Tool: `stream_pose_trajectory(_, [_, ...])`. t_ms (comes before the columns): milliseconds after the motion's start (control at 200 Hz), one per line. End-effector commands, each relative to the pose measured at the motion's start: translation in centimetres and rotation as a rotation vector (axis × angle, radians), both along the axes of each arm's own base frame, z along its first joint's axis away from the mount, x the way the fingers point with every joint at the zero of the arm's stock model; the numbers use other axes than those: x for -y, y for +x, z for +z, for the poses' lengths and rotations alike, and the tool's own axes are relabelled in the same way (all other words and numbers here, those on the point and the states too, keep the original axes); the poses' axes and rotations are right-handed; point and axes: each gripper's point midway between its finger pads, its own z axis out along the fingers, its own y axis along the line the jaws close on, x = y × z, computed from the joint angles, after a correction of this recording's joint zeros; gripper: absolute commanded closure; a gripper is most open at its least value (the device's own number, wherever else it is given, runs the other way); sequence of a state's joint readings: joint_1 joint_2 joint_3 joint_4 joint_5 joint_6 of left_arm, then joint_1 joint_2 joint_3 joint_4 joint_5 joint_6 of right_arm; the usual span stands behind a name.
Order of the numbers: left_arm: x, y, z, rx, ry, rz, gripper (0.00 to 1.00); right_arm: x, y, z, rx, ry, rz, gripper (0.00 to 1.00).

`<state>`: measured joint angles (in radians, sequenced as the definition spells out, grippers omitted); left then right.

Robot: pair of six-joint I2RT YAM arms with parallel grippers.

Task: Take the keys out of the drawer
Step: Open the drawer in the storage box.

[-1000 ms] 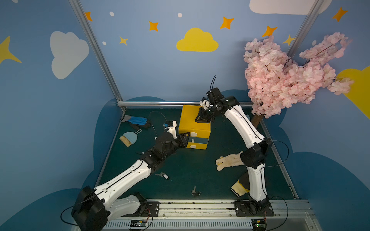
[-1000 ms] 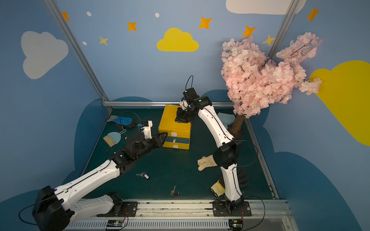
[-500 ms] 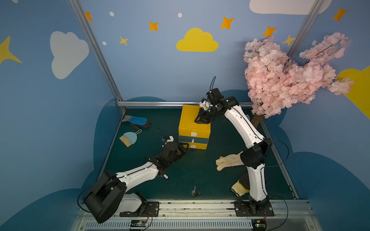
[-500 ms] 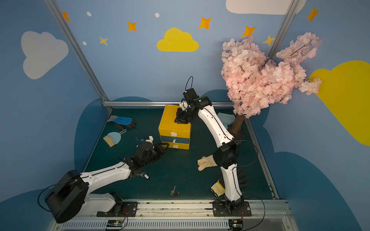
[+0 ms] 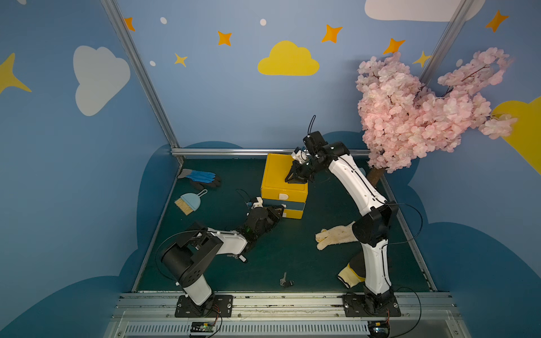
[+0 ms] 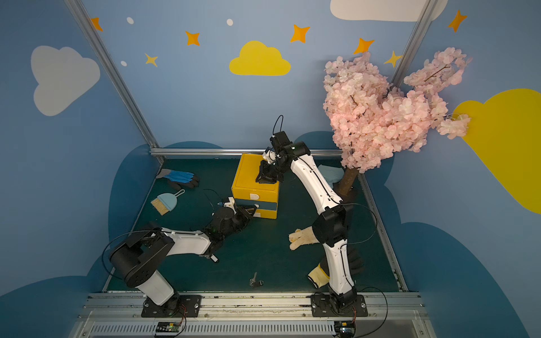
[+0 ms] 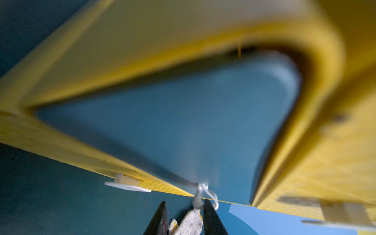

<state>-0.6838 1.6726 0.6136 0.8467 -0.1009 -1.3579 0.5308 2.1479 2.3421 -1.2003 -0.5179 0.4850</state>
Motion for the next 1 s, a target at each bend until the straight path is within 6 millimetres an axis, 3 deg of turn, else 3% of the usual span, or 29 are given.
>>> stream_pose_trajectory(0, [0.8, 0.7, 2.1, 0.061, -0.044, -0.009, 0.7, 0.9, -1.0, -0.8, -0.036, -0.037, 0.01, 0.78])
stream_pose_trajectory(335, [-0.7, -1.4, 1.8, 0.029, -0.014, 0.042, 0.66, 0.5, -0.4, -0.2, -0.021, -0.017, 0.008, 0.78])
stream_pose_trajectory(576, [-0.2, -0.6, 3.4, 0.066, -0.005, 0.038, 0.68, 0.3, -0.3, -0.6, -0.029, -0.013, 0.013, 0.78])
stream_pose_trajectory(826, [1.3, 0.0, 1.7, 0.008, -0.02, 0.011, 0.71, 0.4, -0.2, -0.4, -0.027, -0.007, 0.012, 0.78])
stream_pose_trajectory(911, [1.4, 0.3, 1.2, -0.003, -0.018, 0.018, 0.79, 0.5, -0.2, -0.4, -0.028, -0.009, 0.011, 0.78])
stream_pose_trajectory(996, [1.6, 0.4, 1.2, -0.009, -0.021, 0.018, 0.79, 0.6, -0.2, -0.3, -0.027, -0.01, 0.01, 0.78])
